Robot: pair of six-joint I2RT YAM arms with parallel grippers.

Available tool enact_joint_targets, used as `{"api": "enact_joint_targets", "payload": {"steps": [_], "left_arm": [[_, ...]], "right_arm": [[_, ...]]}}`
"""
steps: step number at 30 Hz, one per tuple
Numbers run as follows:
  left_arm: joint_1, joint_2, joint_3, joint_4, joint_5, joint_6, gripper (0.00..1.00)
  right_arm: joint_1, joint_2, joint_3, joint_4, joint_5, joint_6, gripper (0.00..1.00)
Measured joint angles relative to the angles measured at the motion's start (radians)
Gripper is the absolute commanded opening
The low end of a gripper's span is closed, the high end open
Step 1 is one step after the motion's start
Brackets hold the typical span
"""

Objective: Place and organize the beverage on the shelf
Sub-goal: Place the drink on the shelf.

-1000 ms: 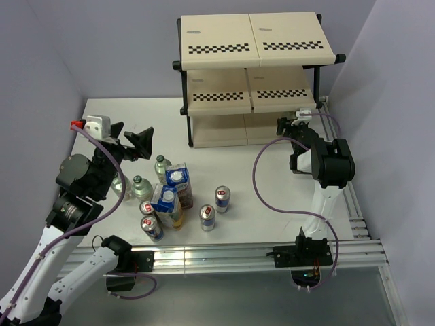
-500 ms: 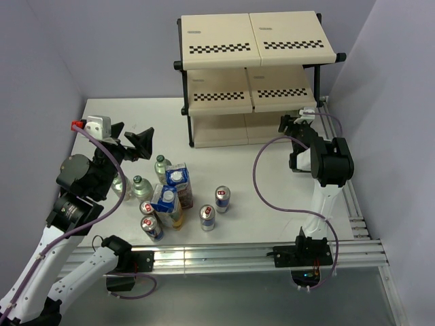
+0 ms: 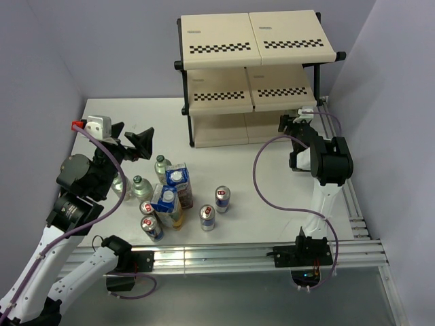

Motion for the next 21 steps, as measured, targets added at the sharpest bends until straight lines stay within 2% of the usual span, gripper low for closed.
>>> {"api": "enact_joint_targets", "payload": {"steps": [4,5,7,12,19,21], "left_arm": [[0.000,0.000,0.000,0.000,0.000,0.001,0.99],[0.000,-0.001,0.000,0.000,0.000,0.002,0.99],[0.000,-0.001,0.000,0.000,0.000,0.004,0.99],[0.000,-0.001,0.000,0.000,0.000,0.007,1.00],[-0.001,-0.005,-0.002,0.001,0.000,0.013,1.00],[-0.001,-0.006,-0.003,0.002,0.000,0.014,1.00]], "right_arm": [[0.000,0.000,-0.001,0.003,-0.014,-0.014,0.70],[0.000,0.000,-0.002,0.003,-0.018,-0.016,0.93],[0.000,0.000,-0.003,0.003,-0.024,-0.021,0.95],[-0.002,0.000,-0.008,0.003,-0.040,-0.019,0.86],[-0.005,0.000,-0.008,0.003,-0.053,-0.018,0.85],[-0.005,0.000,-0.008,0.003,-0.053,-0.016,0.91]]}}
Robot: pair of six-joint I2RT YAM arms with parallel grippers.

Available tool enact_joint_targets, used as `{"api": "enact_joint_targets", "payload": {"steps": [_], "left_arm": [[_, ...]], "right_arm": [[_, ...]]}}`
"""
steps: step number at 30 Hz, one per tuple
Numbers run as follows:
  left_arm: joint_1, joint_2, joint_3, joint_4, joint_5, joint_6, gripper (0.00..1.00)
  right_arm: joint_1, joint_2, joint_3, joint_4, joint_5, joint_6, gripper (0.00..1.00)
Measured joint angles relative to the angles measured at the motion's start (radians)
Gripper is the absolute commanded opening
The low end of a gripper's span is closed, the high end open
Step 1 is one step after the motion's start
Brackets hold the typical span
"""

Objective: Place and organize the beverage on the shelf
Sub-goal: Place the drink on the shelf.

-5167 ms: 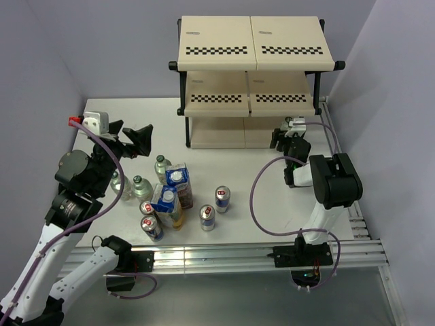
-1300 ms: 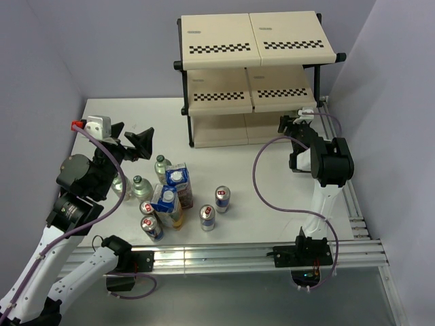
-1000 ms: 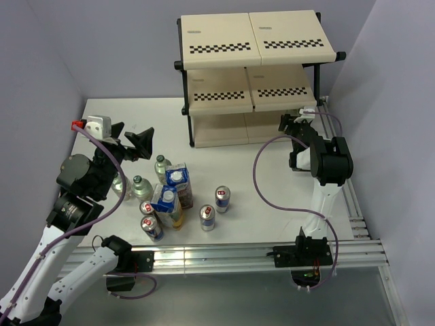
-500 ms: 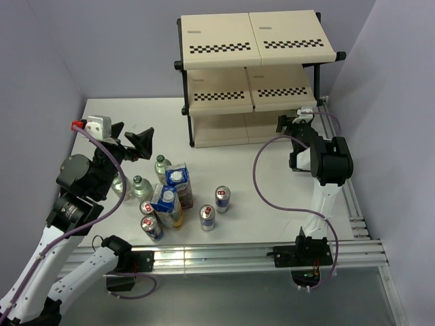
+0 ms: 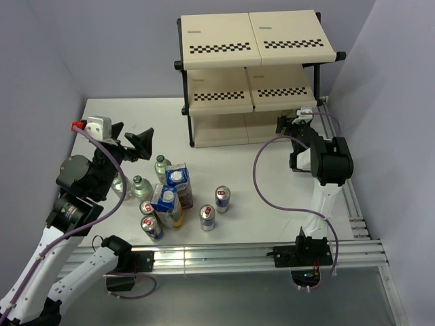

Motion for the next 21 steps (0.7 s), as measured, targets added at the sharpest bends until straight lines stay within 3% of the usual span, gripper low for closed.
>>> {"api": "enact_joint_targets", "payload": {"steps": [2,13,21], "left_arm": [[0.000,0.000,0.000,0.000,0.000,0.000,0.99],[0.000,0.001,0.000,0.000,-0.002,0.000,0.99],[-0.001,0.048,0.022,-0.020,-0.101,-0.033,1.00]], "right_arm": [[0.000,0.000,-0.003,0.000,0.005,0.006,1.00],[0.000,-0.040,-0.105,-0.013,0.039,0.014,1.00],[0.000,-0.201,-0.232,-0.013,0.063,0.019,1.00]]}}
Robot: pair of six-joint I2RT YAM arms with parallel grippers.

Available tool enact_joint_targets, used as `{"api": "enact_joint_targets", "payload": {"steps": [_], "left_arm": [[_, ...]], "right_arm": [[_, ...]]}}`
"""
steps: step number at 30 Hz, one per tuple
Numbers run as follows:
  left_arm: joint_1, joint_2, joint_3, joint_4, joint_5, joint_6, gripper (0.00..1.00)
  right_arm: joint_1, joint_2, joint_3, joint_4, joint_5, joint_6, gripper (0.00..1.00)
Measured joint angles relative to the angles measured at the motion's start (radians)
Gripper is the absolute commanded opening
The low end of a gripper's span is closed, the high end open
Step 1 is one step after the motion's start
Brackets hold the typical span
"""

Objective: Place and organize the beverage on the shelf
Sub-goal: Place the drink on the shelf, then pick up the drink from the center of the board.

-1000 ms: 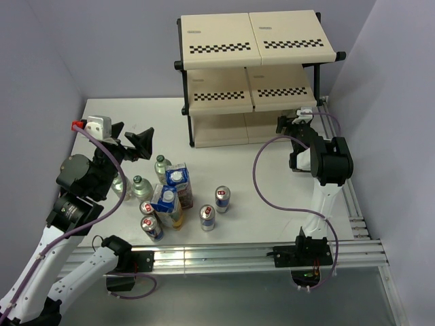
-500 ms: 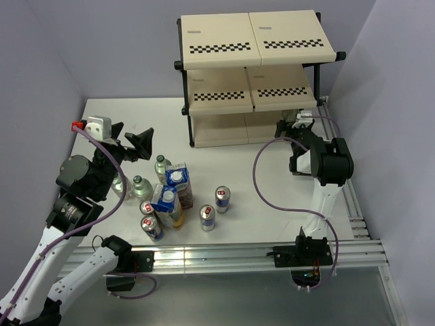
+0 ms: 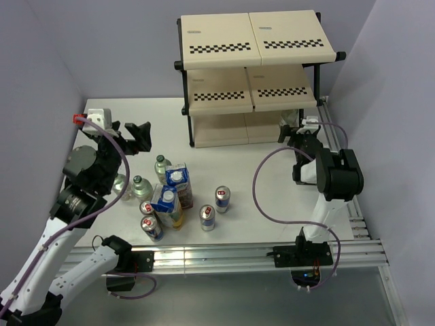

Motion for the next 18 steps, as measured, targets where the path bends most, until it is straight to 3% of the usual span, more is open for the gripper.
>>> {"api": "enact_joint_targets", "payload": {"steps": [6,13,18], "left_arm": [[0.000,0.131,0.153,-0.144,-0.189,-0.107,1.00],[0.004,0.290,0.330,-0.447,-0.406,-0.344,1.00],[0.073,0.322,0.294,-0.625,-0.418,-0.518,1.00]], "right_arm": [[0.021,-0.279,-0.172,-0.026,0.062,0.040,1.00],[0.232,-0.812,-0.066,-0.495,0.238,0.122,1.00],[0.395,-0.925,0.109,-0.908,0.388,0.206,1.00]]}}
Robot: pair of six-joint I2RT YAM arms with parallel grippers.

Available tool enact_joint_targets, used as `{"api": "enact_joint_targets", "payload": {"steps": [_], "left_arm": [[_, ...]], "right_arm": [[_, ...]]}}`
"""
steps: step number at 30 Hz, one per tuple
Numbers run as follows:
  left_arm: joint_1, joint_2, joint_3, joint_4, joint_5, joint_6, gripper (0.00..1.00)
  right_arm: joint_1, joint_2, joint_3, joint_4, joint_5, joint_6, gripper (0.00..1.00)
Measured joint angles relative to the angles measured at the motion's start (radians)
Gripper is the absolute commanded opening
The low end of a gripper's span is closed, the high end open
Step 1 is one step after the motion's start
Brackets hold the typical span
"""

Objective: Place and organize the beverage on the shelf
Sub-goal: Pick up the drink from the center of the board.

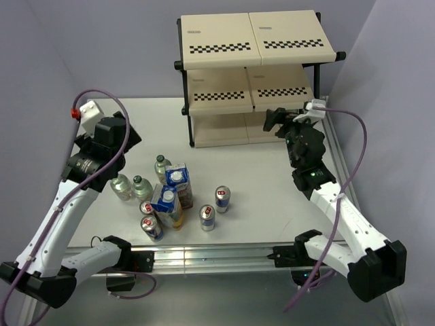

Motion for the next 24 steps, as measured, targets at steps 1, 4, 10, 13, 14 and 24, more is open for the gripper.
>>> {"api": "enact_joint_targets", "payload": {"steps": [1,4,10,13,14,24], "left_arm": [[0.033,0.000,-0.024,-0.018,0.007,-0.024,0.99],[0.157,-0.012,-0.130,-0.044,0.055,-0.083,0.98],[0.260,-0.024,-0.264,-0.077,0.113,-0.154,0.93],[0.286,-0.024,-0.286,-0.080,0.129,-0.173,0.87],[0.293,-0.024,-0.296,-0.076,0.134,-0.177,0.85],[0.314,-0.013,-0.348,-0.042,0.217,-0.176,0.56]], "right_arm": [[0.030,-0.008,0.026,-0.077,0.010,0.014,1.00],[0.090,-0.051,0.053,-0.235,-0.019,0.065,1.00],[0.099,-0.204,0.004,-0.336,-0.121,0.137,1.00],[0.099,-0.207,0.022,-0.381,-0.148,0.151,0.96],[0.099,-0.202,0.030,-0.393,-0.154,0.155,0.95],[0.099,-0.183,0.025,-0.423,-0.222,0.177,0.91]]}}
